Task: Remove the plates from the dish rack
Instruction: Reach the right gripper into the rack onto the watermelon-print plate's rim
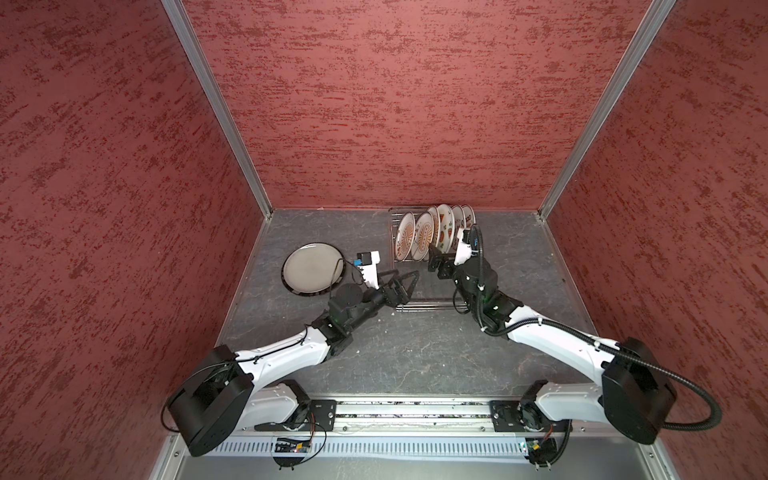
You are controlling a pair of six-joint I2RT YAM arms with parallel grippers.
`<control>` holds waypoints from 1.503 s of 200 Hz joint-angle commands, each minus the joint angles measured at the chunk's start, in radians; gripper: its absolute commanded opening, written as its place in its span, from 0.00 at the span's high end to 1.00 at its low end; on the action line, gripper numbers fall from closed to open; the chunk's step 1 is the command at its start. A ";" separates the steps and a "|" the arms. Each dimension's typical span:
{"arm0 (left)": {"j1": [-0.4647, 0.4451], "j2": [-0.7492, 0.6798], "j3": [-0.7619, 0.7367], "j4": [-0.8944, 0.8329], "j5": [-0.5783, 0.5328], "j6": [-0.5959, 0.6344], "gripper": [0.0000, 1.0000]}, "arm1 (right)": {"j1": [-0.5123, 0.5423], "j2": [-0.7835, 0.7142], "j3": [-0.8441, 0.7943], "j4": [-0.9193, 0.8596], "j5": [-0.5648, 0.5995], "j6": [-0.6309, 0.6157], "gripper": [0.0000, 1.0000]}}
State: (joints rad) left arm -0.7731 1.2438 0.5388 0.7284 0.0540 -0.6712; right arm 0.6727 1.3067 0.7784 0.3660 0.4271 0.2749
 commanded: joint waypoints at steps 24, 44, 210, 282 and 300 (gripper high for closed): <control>-0.014 0.053 0.009 0.146 0.030 0.026 0.01 | -0.066 -0.004 0.100 -0.142 -0.032 0.057 0.10; -0.015 0.043 0.033 0.061 0.035 0.043 0.01 | -0.098 0.043 0.161 -0.188 -0.093 0.057 0.25; 0.026 0.176 0.076 0.141 0.063 0.021 0.01 | -0.202 0.412 0.514 -0.443 0.042 0.039 0.64; 0.033 0.211 0.093 0.155 0.089 0.014 0.01 | -0.190 0.541 0.625 -0.497 0.200 0.024 0.80; 0.037 0.215 0.087 0.164 0.081 0.008 0.01 | -0.174 0.557 0.638 -0.492 0.230 0.024 0.80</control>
State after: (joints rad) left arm -0.7456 1.4532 0.6106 0.8505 0.1265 -0.6571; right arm 0.4801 1.8458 1.3739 -0.1089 0.5613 0.3061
